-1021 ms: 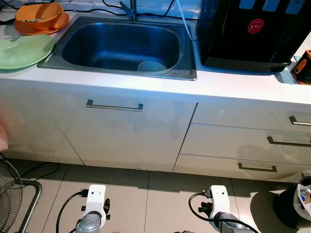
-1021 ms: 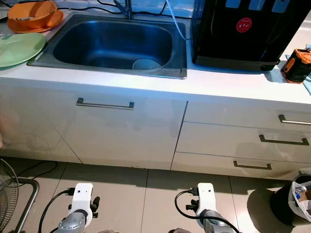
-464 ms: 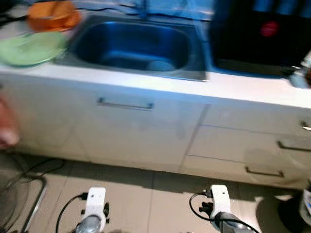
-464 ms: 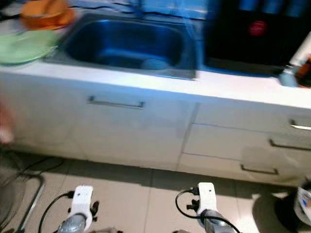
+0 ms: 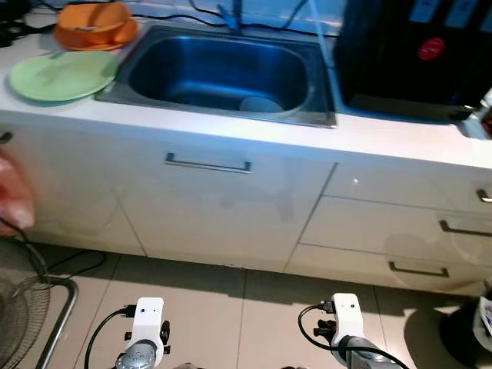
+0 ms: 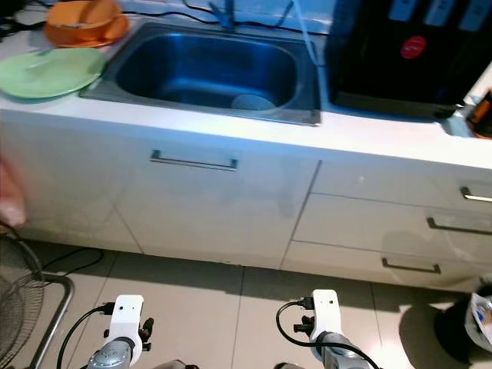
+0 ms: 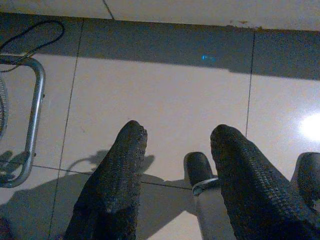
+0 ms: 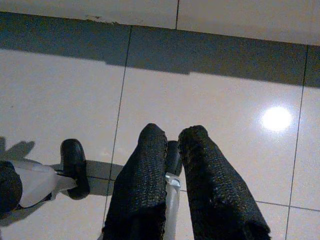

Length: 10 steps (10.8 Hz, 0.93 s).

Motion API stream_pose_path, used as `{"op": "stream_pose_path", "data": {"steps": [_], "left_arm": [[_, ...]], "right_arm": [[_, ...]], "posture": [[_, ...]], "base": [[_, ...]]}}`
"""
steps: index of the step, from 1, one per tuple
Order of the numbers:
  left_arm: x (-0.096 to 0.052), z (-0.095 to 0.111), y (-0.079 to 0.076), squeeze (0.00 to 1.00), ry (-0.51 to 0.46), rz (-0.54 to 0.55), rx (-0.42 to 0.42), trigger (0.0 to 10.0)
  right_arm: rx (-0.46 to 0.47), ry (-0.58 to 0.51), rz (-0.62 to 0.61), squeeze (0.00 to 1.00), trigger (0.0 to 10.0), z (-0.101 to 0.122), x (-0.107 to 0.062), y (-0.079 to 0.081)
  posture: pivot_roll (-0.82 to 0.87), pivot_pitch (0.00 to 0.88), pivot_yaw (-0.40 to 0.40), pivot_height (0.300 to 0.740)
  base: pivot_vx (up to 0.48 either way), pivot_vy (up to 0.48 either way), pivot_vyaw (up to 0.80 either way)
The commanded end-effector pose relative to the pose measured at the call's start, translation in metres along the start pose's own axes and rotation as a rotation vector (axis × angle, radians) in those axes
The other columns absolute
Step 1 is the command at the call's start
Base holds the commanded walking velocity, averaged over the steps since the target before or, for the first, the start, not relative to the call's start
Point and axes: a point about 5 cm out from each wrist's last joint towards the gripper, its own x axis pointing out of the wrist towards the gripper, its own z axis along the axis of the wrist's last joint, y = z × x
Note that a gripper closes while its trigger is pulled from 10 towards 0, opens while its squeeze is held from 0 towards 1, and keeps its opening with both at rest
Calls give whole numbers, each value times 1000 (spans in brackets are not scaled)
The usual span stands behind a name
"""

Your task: Kitchen organization

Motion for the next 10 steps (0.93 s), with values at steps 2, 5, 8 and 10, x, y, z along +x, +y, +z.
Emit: {"op": "stream_pose_path", "data": {"steps": [2,5,8,10], "left_arm": [[-1,-5,0,0,25,3,-6,10000],[-1,-6,1,0,25,4,-3,10000],[-1,-6,1,0,26,4,-4,10000],[-1,-7,1,0,26,3,-4,10000]], "right_arm": [[16,16,-5,0,10000,-3,-1,-2],[19,16,-5,0,10000,-3,-1,-1],[19,17,-4,0,10000,-3,-1,-1],[18,17,-4,0,10000,-4,-1,-2]], "posture": [[11,105,-32,740],[10,106,-30,740],[10,106,-30,740],[11,107,-31,740]], "base": [[0,0,0],[0,160,0],[0,302,0],[0,399,0]]}}
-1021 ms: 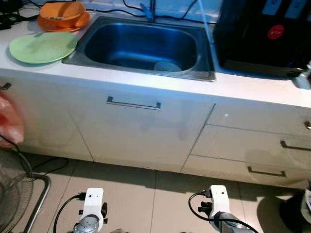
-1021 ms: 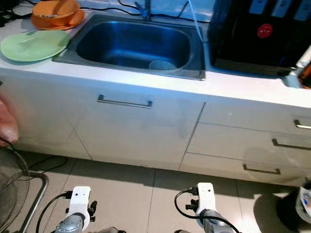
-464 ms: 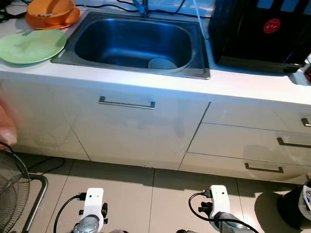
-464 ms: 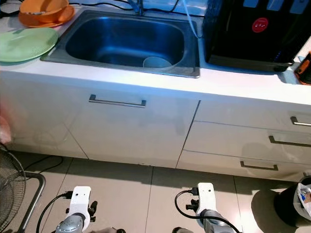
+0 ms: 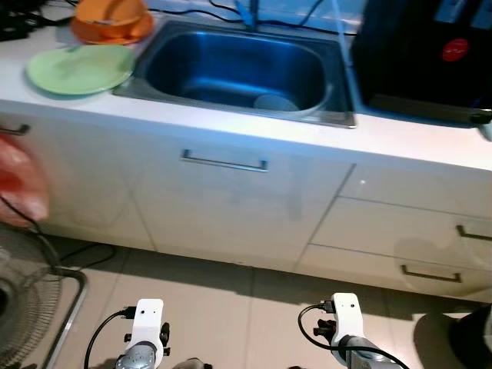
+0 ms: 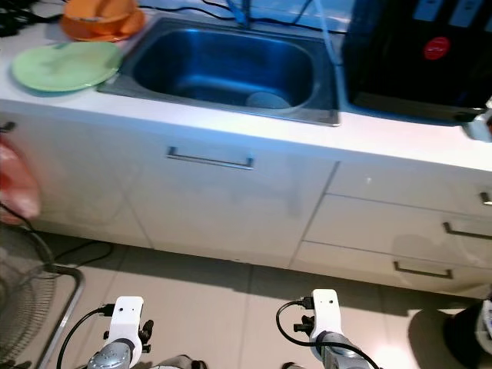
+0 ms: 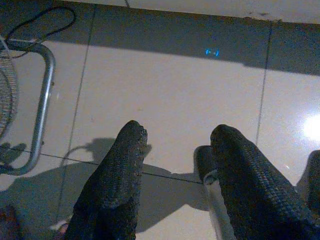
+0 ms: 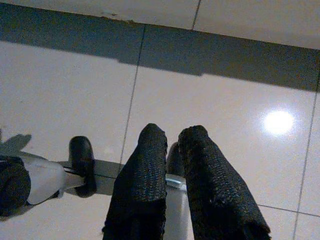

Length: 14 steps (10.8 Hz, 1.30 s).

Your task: Kitchen organization

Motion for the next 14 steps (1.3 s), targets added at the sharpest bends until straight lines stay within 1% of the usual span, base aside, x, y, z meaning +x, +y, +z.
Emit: {"op": "stream_pose_path", "data": {"steps": [1,7,8,10,12,14], "left_arm": [[-1,-5,0,0,18,3,-6,10000],[-1,-5,1,0,17,4,-3,10000],[-1,-5,1,0,14,0,3,10000],[0,-1,-1,0,-4,-4,-13,10000],[0,-1,-2,0,2,0,-13,10000],[0,-1,-3,0,3,1,-12,10000]], "right_arm": [[16,18,-4,0,10000,-4,-1,-2],[15,18,-3,0,10000,-4,-1,-2],[16,18,-3,0,10000,-4,-1,-2],[16,18,-6,0,10000,-4,-1,-3],[11,19,-5,0,10000,-4,-1,-4],[7,20,-6,0,10000,-4,-1,-5]], "posture": [[12,109,-32,740],[11,109,-33,740],[11,109,-33,740],[10,110,-36,740],[12,108,-39,740],[11,108,-41,740]], "base": [[0,439,0],[0,413,0],[0,0,0],[0,0,0],[0,0,0],[407,0,0]]}}
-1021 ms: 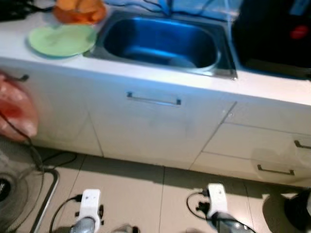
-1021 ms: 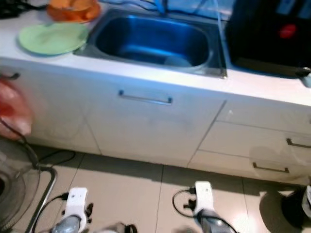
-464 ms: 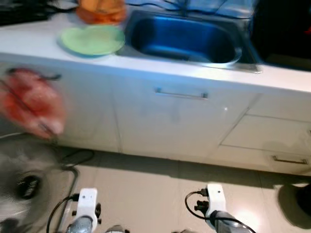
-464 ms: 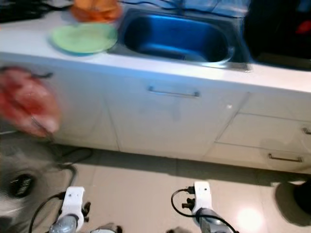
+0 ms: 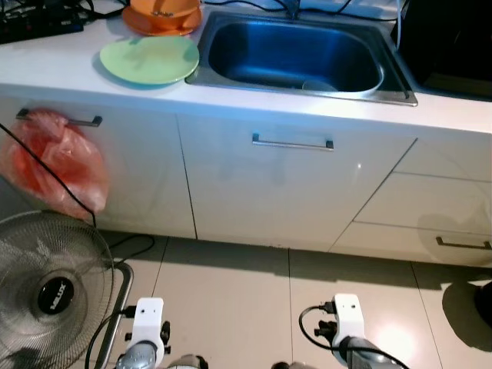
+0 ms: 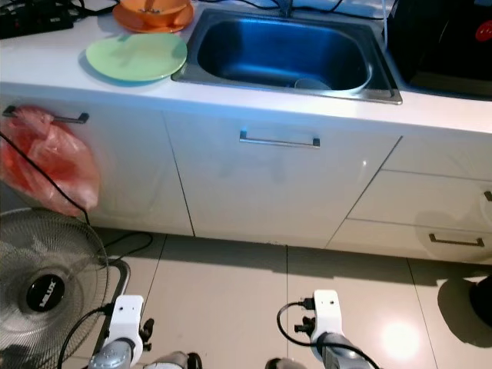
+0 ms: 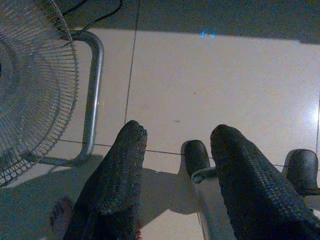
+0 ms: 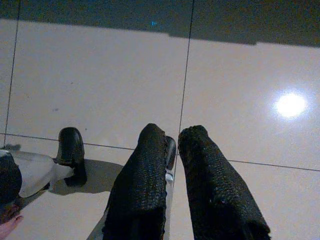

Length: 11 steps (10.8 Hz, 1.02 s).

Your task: Kitchen organization

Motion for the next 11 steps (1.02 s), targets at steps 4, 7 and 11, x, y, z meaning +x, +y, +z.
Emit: {"op": "stream_pose_path", "data": {"steps": [4,7,11], "left_arm": [[0,-1,-1,0,7,2,6,10000],[0,-1,0,0,4,2,12,10000],[0,2,0,0,-15,-3,10,10000]], "right_arm": [[3,16,-1,0,10000,-3,-1,-3],[10,16,-1,0,10000,-3,-1,-2],[16,15,-1,0,10000,-3,0,0]], "posture": [[10,109,-40,740],[9,113,-34,740],[9,117,-31,740]], "base": [[421,0,0],[423,0,0],[378,0,0]]}}
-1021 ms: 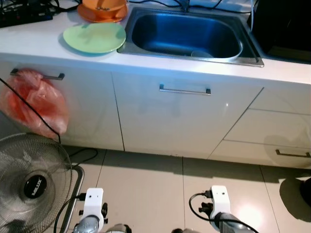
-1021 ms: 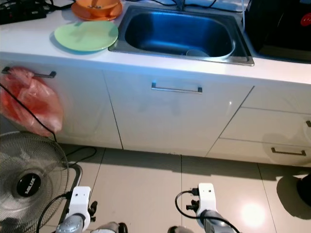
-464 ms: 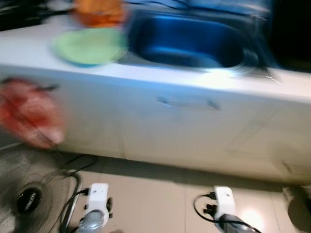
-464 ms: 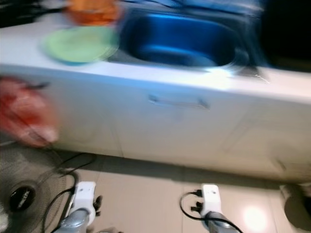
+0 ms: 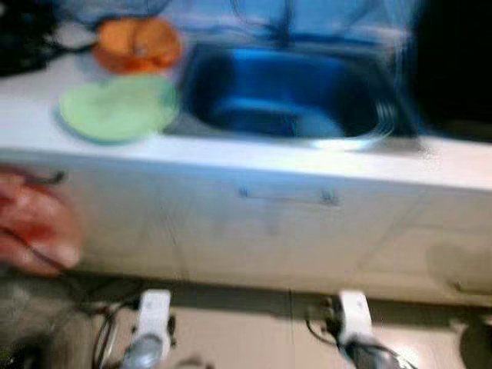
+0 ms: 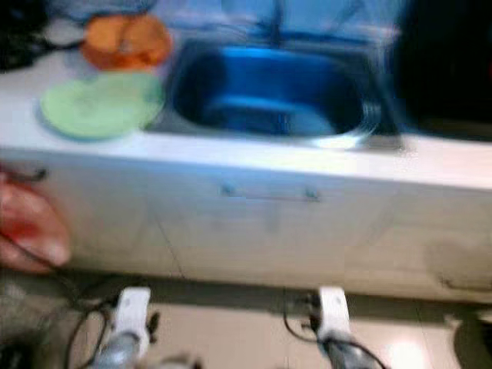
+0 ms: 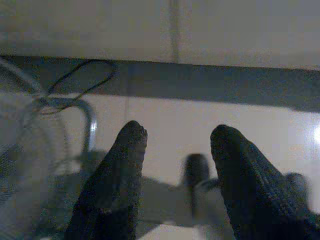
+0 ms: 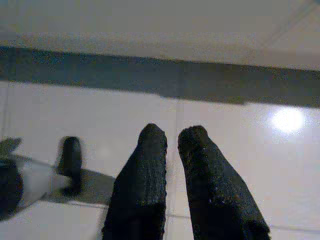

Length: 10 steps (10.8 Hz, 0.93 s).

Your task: Kitchen organization

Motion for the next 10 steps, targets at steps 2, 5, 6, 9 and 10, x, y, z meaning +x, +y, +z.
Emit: {"op": "stream_pose_path", "data": {"steps": [2,5,6,9,10], "left_arm": [[-1,-1,-5,0,-3,-16,-8,10000],[-1,0,-6,0,-12,-17,-7,10000],[-1,0,-6,0,-9,-16,-3,10000],[-1,-1,-6,0,-2,-9,0,10000],[-1,-2,-7,0,1,-7,0,10000]], "right_arm": [[13,28,-11,0,10000,-9,-3,-5],[13,28,-11,0,10000,-9,-2,-5],[14,28,-12,0,10000,-9,-2,-5],[12,30,-11,0,10000,-9,-2,-5],[11,30,-10,0,10000,-9,-3,-5]], "posture": [[9,117,-30,740],[9,117,-29,740],[9,117,-29,740],[9,117,-29,740],[10,117,-32,740]], "base": [[0,0,0],[0,0,0],[0,0,0],[0,0,0],[0,0,0]]}}
